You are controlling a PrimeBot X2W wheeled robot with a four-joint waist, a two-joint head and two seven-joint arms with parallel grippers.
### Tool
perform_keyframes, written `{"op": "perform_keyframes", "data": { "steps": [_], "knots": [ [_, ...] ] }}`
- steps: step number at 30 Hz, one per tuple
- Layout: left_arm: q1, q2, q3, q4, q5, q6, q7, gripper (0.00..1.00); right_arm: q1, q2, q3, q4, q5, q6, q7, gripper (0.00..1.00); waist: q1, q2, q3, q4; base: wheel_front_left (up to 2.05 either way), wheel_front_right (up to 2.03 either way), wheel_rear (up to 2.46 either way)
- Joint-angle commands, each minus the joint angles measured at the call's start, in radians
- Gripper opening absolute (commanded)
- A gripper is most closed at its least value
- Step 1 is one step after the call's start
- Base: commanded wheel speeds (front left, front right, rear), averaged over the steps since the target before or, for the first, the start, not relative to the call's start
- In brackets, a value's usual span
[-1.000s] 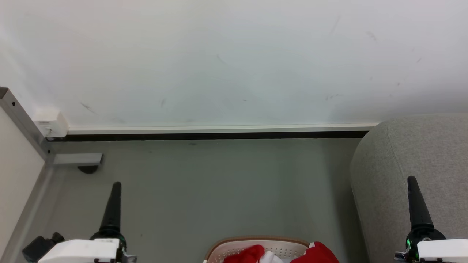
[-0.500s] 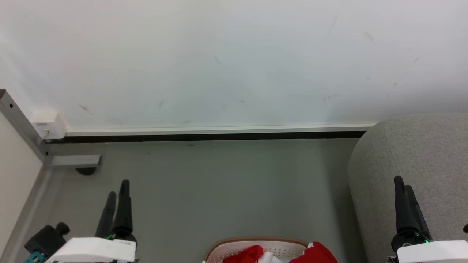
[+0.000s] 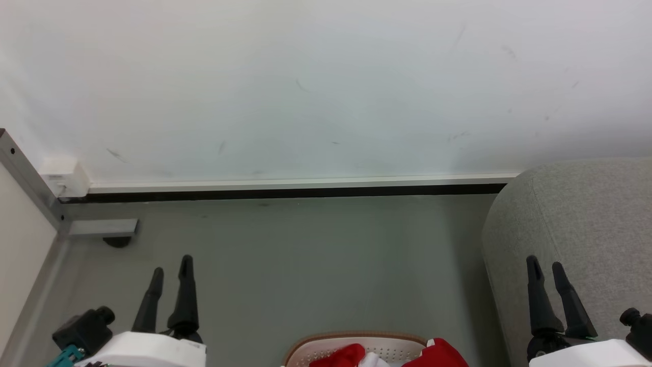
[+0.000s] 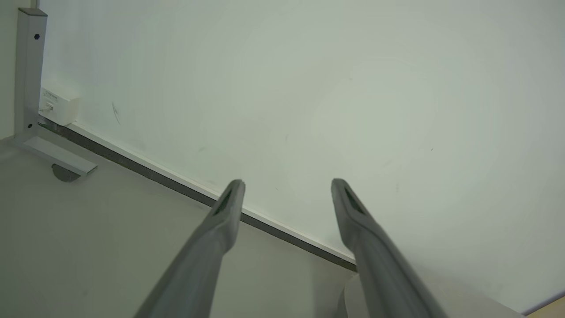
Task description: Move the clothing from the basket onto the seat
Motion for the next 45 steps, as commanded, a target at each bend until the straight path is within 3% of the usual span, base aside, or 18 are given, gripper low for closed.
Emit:
{"op": "perform_keyframes", "data": {
  "steps": [1, 16, 45],
  "knots": [
    [-0.011, 0.012, -0.003, -0.005, 0.039, 0.004, -0.01, 1.0, -0.015, -0.004, -0.005, -0.001, -0.033, -0.001, -0.007, 1.0, 0.0, 0.0, 0.0, 0.0, 0.0, 0.0, 0.0],
    [-0.01, 0.018, -0.028, 0.016, 0.195, 0.005, -0.05, 1.0, -0.026, 0.03, -0.029, 0.058, -0.242, -0.001, -0.01, 1.0, 0.0, 0.0, -0.002, -0.005, 0.0, 0.0, 0.0],
    [-0.006, 0.018, -0.034, 0.056, 0.444, -0.003, -0.115, 1.0, -0.034, 0.086, -0.065, 0.133, -0.5, -0.002, -0.014, 1.0, 0.0, 0.0, -0.01, -0.018, 0.0, 0.0, 0.0]
  ]
}}
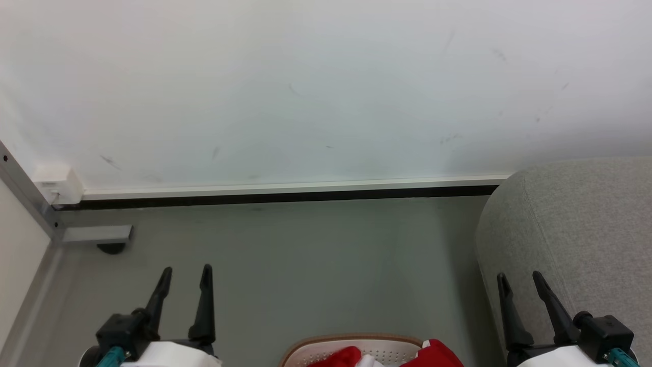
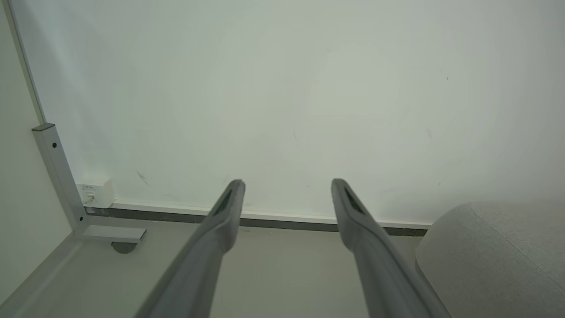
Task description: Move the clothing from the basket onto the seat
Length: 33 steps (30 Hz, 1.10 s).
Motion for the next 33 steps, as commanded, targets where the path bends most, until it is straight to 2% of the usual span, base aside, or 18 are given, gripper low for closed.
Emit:
{"op": "perform_keyframes", "data": {
  "steps": [1, 19, 33],
  "knots": [
    [-0.005, 0.009, 0.001, 0.0, 0.029, -0.003, -0.013, 1.0, -0.012, 0.003, -0.006, 0.0, -0.02, -0.002, -0.005, 1.0, 0.0, 0.0, -0.001, -0.001, 0.0, 0.0, 0.0],
    [-0.01, 0.003, 0.004, 0.003, 0.153, -0.016, -0.044, 1.0, -0.01, 0.032, -0.017, 0.007, -0.142, -0.002, -0.008, 1.0, 0.0, 0.0, 0.0, -0.009, 0.0, 0.0, 0.0],
    [-0.012, 0.0, 0.02, 0.005, 0.152, -0.019, -0.042, 1.0, -0.004, 0.031, -0.023, -0.007, -0.128, -0.002, -0.008, 1.0, 0.0, 0.0, 0.008, -0.008, 0.0, 0.0, 0.0]
  ]
}}
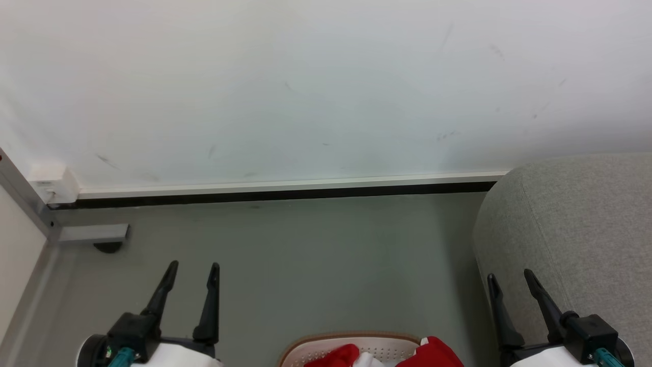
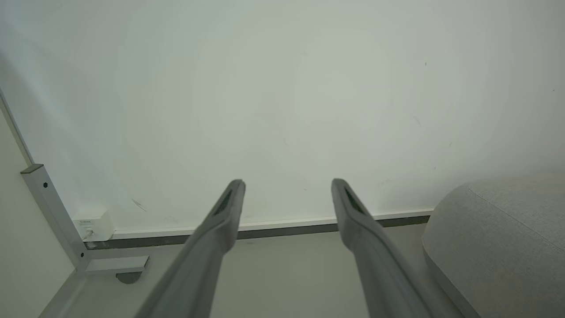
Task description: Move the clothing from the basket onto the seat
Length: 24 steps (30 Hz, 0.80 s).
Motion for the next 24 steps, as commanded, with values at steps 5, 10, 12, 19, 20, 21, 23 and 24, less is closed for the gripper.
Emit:
{"op": "perform_keyframes", "data": {
  "steps": [5, 10, 12, 19, 20, 21, 23, 24],
  "knots": [
    [-0.009, 0.003, 0.005, 0.002, 0.012, -0.004, -0.001, 1.0, -0.007, -0.001, -0.005, -0.004, 0.007, -0.002, -0.004, 1.0, 0.0, 0.0, 0.002, 0.0, 0.0, 0.0, 0.0],
    [-0.009, 0.002, 0.004, 0.003, 0.009, -0.005, -0.001, 1.0, -0.003, -0.001, -0.007, -0.005, 0.01, -0.002, -0.004, 1.0, 0.0, 0.0, 0.004, -0.003, 0.0, 0.0, 0.0],
    [-0.009, 0.002, 0.003, 0.005, 0.002, -0.008, -0.001, 1.0, -0.002, -0.001, -0.009, -0.005, 0.009, -0.002, -0.004, 1.0, 0.0, 0.0, 0.007, -0.005, 0.0, 0.0, 0.0],
    [-0.017, 0.001, -0.007, 0.004, -0.006, -0.014, -0.001, 1.0, -0.007, -0.001, -0.011, -0.014, 0.008, -0.002, -0.004, 1.0, 0.0, 0.0, 0.027, -0.026, 0.0, 0.0, 0.0],
    [-0.018, 0.001, -0.014, 0.009, -0.004, -0.017, -0.001, 1.0, -0.008, -0.001, -0.012, -0.014, 0.006, -0.002, -0.004, 1.0, 0.0, 0.0, 0.031, -0.03, 0.0, 0.0, 0.0],
    [-0.019, 0.001, -0.021, 0.015, 0.0, -0.018, -0.001, 1.0, -0.009, -0.001, -0.011, -0.015, 0.006, -0.002, -0.004, 1.0, 0.0, 0.0, 0.036, -0.036, 0.0, 0.0, 0.0],
    [-0.029, 0.002, -0.03, 0.022, 0.006, -0.023, -0.001, 1.0, -0.015, -0.001, -0.012, -0.02, 0.007, -0.002, -0.004, 1.0, 0.0, 0.0, 0.05, -0.048, 0.0, 0.0, 0.0],
    [-0.035, 0.002, -0.035, 0.023, 0.009, -0.026, -0.001, 1.0, -0.018, -0.001, -0.014, -0.022, 0.009, -0.002, -0.004, 1.0, 0.0, 0.0, 0.058, -0.055, 0.0, 0.0, 0.0]
  ]
}}
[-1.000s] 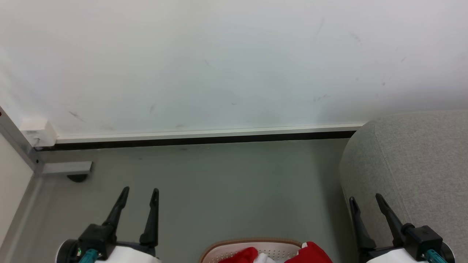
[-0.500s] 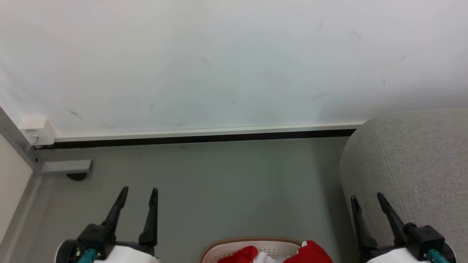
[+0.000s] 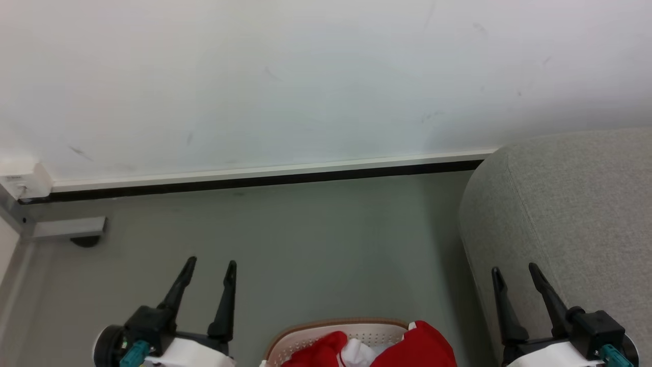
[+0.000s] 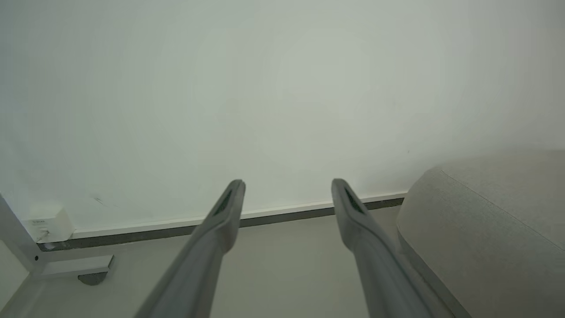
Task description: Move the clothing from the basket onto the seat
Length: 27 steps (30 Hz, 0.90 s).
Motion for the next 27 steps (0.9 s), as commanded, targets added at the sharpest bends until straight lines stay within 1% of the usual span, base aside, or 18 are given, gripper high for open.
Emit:
{"op": "perform_keyframes", "data": {
  "steps": [1, 8, 11, 15, 21, 27],
  "knots": [
    [-0.017, 0.003, -0.003, 0.002, 0.013, -0.002, -0.001, 1.0, -0.018, -0.001, -0.004, -0.006, 0.007, -0.002, -0.004, 1.0, 0.0, 0.0, 0.017, -0.016, 0.0, 0.0, 0.0],
    [-0.048, 0.012, -0.025, 0.028, 0.027, -0.011, 0.0, 1.0, -0.044, -0.002, 0.006, -0.02, 0.069, -0.002, -0.004, 1.0, 0.0, 0.0, 0.087, -0.08, 0.0, 0.0, 0.0],
    [-0.064, 0.027, -0.038, 0.051, 0.043, -0.013, 0.0, 1.0, -0.054, -0.002, 0.01, -0.028, 0.085, -0.002, -0.003, 1.0, 0.0, 0.0, 0.123, -0.112, 0.0, 0.0, 0.0],
    [-0.107, 0.056, -0.082, 0.112, 0.08, -0.016, 0.0, 1.0, -0.073, -0.002, 0.018, -0.039, 0.099, -0.002, -0.003, 1.0, 0.0, 0.0, 0.178, -0.154, 0.0, 0.0, 0.0],
    [-0.181, 0.091, -0.159, 0.26, 0.089, -0.024, 0.0, 1.0, -0.1, -0.001, 0.025, -0.056, 0.118, -0.002, -0.003, 1.0, 0.0, 0.0, 0.239, -0.212, 0.0, 0.0, 0.0],
    [-0.266, 0.127, -0.25, 0.46, 0.115, -0.026, 0.0, 1.0, -0.116, -0.002, 0.027, -0.077, 0.142, -0.002, -0.003, 1.0, 0.0, 0.0, 0.297, -0.259, 0.0, 0.0, 0.0]
  ]
}}
